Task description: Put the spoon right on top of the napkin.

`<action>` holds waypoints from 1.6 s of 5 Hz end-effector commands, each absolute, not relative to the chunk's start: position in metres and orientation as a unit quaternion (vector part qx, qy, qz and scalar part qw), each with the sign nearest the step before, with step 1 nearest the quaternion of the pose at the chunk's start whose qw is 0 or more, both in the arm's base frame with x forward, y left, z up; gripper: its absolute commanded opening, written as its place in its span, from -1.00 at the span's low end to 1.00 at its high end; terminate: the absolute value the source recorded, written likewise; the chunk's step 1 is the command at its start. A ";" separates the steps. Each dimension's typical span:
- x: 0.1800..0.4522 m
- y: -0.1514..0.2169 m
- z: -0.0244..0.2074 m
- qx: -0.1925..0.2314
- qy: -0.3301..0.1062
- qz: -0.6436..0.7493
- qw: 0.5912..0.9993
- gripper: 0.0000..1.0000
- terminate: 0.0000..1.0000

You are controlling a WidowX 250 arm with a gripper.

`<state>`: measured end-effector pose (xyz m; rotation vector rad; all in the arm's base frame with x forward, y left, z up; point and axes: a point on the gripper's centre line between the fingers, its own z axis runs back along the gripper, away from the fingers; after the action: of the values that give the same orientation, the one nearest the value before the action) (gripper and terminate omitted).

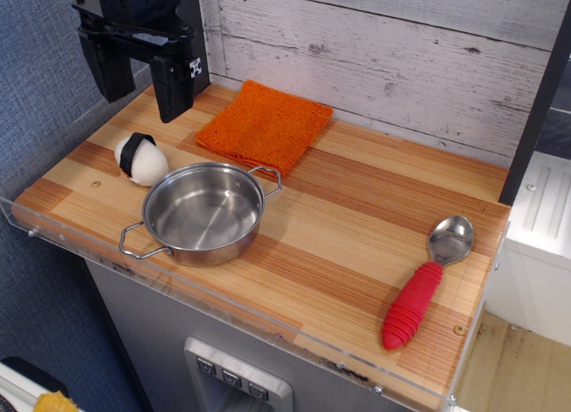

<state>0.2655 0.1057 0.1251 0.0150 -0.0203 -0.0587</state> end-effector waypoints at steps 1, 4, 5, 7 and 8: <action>0.265 0.106 0.125 0.007 -0.010 -0.029 0.999 1.00 -1.00; 0.296 -0.046 0.085 -0.013 -0.035 -0.137 0.990 1.00 -1.00; 0.296 -0.093 0.067 -0.003 -0.062 -0.114 0.992 1.00 -1.00; 0.286 -0.133 0.033 -0.007 -0.060 -0.089 0.994 1.00 -1.00; 0.285 -0.134 0.024 -0.017 -0.057 -0.106 0.993 1.00 -1.00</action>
<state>0.2838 -0.1319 0.0174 -0.0279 -0.0928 -0.2035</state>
